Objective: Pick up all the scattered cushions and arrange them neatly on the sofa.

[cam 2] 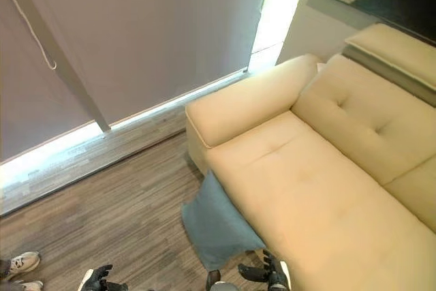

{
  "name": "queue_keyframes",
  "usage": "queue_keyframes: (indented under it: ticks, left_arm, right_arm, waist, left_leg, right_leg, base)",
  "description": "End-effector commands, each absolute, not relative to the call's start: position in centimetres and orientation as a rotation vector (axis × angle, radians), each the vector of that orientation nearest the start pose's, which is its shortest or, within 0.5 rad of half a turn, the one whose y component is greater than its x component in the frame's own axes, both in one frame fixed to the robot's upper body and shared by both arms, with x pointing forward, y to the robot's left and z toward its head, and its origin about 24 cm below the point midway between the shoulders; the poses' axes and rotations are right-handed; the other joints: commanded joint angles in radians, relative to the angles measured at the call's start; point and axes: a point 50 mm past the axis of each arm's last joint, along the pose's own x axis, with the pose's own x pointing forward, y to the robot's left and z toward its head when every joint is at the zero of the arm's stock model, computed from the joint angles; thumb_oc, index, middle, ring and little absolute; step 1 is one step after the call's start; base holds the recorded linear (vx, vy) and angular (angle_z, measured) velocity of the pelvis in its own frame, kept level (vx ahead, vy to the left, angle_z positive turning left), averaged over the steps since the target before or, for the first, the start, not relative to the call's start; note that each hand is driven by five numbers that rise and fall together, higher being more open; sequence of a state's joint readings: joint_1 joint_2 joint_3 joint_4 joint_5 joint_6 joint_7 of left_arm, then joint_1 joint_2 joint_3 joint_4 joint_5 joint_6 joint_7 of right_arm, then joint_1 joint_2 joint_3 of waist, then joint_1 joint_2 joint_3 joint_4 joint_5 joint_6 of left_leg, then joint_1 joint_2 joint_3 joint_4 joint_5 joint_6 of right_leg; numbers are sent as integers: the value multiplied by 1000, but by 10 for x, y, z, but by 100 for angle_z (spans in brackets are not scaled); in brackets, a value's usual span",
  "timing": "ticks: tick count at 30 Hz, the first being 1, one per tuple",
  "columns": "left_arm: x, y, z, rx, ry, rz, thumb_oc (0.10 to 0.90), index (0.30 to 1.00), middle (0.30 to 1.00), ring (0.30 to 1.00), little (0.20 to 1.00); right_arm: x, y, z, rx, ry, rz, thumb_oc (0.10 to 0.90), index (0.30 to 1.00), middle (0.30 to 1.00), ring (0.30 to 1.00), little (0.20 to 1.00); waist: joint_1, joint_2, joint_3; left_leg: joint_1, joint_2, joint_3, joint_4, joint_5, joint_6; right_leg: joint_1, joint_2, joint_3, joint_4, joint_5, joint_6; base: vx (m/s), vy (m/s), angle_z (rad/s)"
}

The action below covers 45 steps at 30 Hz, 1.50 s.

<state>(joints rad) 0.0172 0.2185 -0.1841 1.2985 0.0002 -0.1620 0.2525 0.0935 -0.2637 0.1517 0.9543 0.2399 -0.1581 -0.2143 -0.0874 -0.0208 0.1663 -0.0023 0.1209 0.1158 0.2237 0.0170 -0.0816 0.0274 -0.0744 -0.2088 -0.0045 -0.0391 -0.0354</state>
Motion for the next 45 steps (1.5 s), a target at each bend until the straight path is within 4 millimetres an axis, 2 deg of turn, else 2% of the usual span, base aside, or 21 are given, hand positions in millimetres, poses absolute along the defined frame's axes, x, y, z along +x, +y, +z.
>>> queue_keyframes:
  ticks: [1, 3, 4, 7, 9, 12, 16, 20, 21, 22, 23, 27, 29, 32, 33, 36, 41, 42, 43, 44, 45]
  left_arm:
    - [61, 239, -163, 463, 1176, 213, 800, 900, 900, 900, 900]
    - [58, 236, -165, 461, 1192, 204, 800, 900, 900, 900, 900]
    - [57, 236, -165, 464, 1197, 205, 800, 900, 900, 900, 900]
    - [62, 236, -164, 473, 1186, 207, 800, 900, 900, 900, 900]
    - [65, 234, -164, 478, 1171, 199, 800, 900, 900, 900, 900]
    - [66, 230, -164, 504, 1161, 151, 800, 900, 900, 900, 900]
    - [74, 227, -164, 531, 1140, 98, 800, 900, 900, 900, 900]
    - [72, 222, -165, 577, 1149, 26, 800, 900, 900, 900, 900]
    - [73, 223, -165, 582, 1145, 24, 800, 900, 900, 900, 900]
    - [75, 224, -165, 589, 1143, 18, 800, 900, 900, 900, 900]
    - [75, 224, -165, 589, 1147, 16, 800, 900, 900, 900, 900]
    - [68, 235, -164, 578, 1178, 53, 800, 900, 900, 900, 900]
    - [65, 242, -163, 561, 1190, 92, 800, 900, 900, 900, 900]
    - [67, 248, -161, 547, 1183, 132, 800, 900, 900, 900, 900]
    - [69, 248, -160, 552, 1176, 131, 800, 900, 900, 900, 900]
    - [81, 244, -159, 568, 1136, 118, 800, 900, 900, 900, 900]
    - [101, 240, -155, 545, 1067, 137, 800, 900, 900, 900, 900]
    - [110, 238, -153, 536, 1037, 142, 800, 900, 900, 900, 900]
    - [124, 235, -149, 521, 991, 157, 800, 900, 900, 900, 900]
    - [130, 234, -147, 512, 973, 166, 800, 900, 900, 900, 900]
    - [136, 232, -145, 496, 955, 174, 800, 900, 900, 900, 900]
  right_arm:
    - [143, -241, -119, -236, 730, -287, 800, 900, 900, 900, 900]
    - [143, -243, -118, -258, 730, -277, 800, 900, 900, 900, 900]
    - [146, -244, -117, -266, 720, -274, 800, 900, 900, 900, 900]
    - [142, -245, -118, -274, 729, -273, 800, 900, 900, 900, 900]
    - [140, -245, -119, -272, 740, -276, 800, 900, 900, 900, 900]
    - [131, -248, -124, -270, 785, -281, 800, 900, 900, 900, 900]
    - [135, -241, -125, -230, 781, -284, 800, 900, 900, 900, 900]
    - [148, -231, -124, -16, 750, -367, 800, 900, 900, 900, 900]
    - [153, -227, -123, -6, 739, -363, 800, 900, 900, 900, 900]
    - [160, -225, -120, -10, 714, -354, 800, 900, 900, 900, 900]
    - [165, -223, -117, -13, 694, -346, 800, 900, 900, 900, 900]
    - [164, -218, -115, -71, 677, -285, 800, 900, 900, 900, 900]
    - [166, -214, -114, -124, 671, -233, 800, 900, 900, 900, 900]
    - [168, -209, -113, -175, 662, -183, 800, 900, 900, 900, 900]
    - [169, -207, -111, -182, 650, -169, 800, 900, 900, 900, 900]
    - [168, -207, -108, -188, 630, -161, 800, 900, 900, 900, 900]
    - [161, -210, -110, -237, 639, -133, 800, 900, 900, 900, 900]
    - [162, -212, -110, -253, 641, -134, 800, 900, 900, 900, 900]
    - [166, -212, -108, -274, 629, -124, 800, 900, 900, 900, 900]
    - [169, -214, -106, -286, 622, -127, 800, 900, 900, 900, 900]
    - [173, -214, -104, -299, 607, -119, 800, 900, 900, 900, 900]
  waist:
    - [-5, -19, -2]
    - [-5, -13, -8]
    - [0, -10, -7]
    - [3, -12, -2]
    - [2, -8, -3]
    - [-8, 12, -22]
    - [-9, 1, -31]
    - [-5, 4, -53]
    - [-1, 10, -48]
    - [9, 22, -35]
    - [19, 33, -27]
    - [58, 48, -30]
    - [85, 34, -46]
    - [109, 0, -66]
    - [103, -8, -65]
    - [79, -7, -56]
    - [61, -2, -33]
    - [64, -4, -17]
    - [69, -5, 10]
    - [75, -9, 24]
    - [79, -13, 33]
  left_leg:
    - [-30, 27, -39, -39, -102, 4]
    - [-42, 85, -65, -125, -42, -5]
    - [-65, 106, -112, -162, -5, -10]
    - [-94, 121, -203, -206, 38, -30]
    - [-91, 115, -219, -213, 42, -37]
    - [-45, 117, -193, -260, 26, -43]
    - [-34, 35, -153, -222, -44, -6]
    - [-5, -33, -60, -263, -74, 33]
    - [-4, -43, -41, -261, -77, 41]
    - [2, -37, -9, -260, -81, 46]
    - [-6, -33, 20, -251, -82, 52]
    - [-13, -34, 109, -253, -73, 67]
    - [-12, -43, 148, -253, -81, 70]
    - [-35, -59, 174, -194, -88, 73]
    - [-44, -57, 174, -173, -93, 72]
    - [-62, -26, 175, -112, -86, 66]
    - [-95, 5, 162, -78, -57, 42]
    - [-127, 14, 144, -51, -39, 31]
    - [-173, 22, 90, -16, -13, 10]
    - [-213, 11, 31, 12, -2, -5]
    - [-220, -12, -36, 11, -22, -12]
  right_leg:
    - [27, 16, 98, 106, -125, 67]
    - [23, 13, 111, 124, -143, 69]
    - [25, 15, 130, 130, -152, 72]
    - [38, 12, 176, 139, -166, 76]
    - [46, 0, 191, 137, -164, 85]
    - [42, -32, 196, 143, -157, 111]
    - [27, -117, 233, 113, -79, 166]
    - [-30, -200, 232, 55, 45, 213]
    - [-59, -214, 211, 72, 73, 215]
    - [-80, -219, 147, 109, 54, 201]
    - [-76, -231, 47, 150, 31, 185]
    - [1, -219, -169, 276, -73, 154]
    - [50, -211, -209, 347, -114, 166]
    - [119, -161, -164, 255, -91, 183]
    - [111, -131, -111, 224, -109, 173]
    - [129, -75, -53, 129, -150, 132]
    - [138, -43, -73, 89, -170, 99]
    - [133, -40, -75, 85, -170, 95]
    - [113, -36, -67, 90, -168, 85]
    - [94, -37, -62, 95, -161, 79]
    - [71, -39, -53, 102, -158, 78]
  base:
    - [142, 128, -51]
    - [103, 147, -31]
    - [108, 169, -35]
    - [103, 192, -39]
    - [104, 284, -44]
    - [101, 368, -33]
    - [71, 414, -9]
    - [-6, 338, -68]
    - [-120, 328, -90]
    - [-185, 298, -89]
    - [-227, 294, -86]
    - [-178, 180, -72]
    - [-139, 21, -78]
    - [-93, -109, -65]
    - [-84, -149, -59]
    - [-47, -213, -45]
    - [-53, -172, 4]
    - [-190, -174, 14]
    - [-230, -141, 11]
    - [-216, -100, 8]
    - [-178, -52, -2]
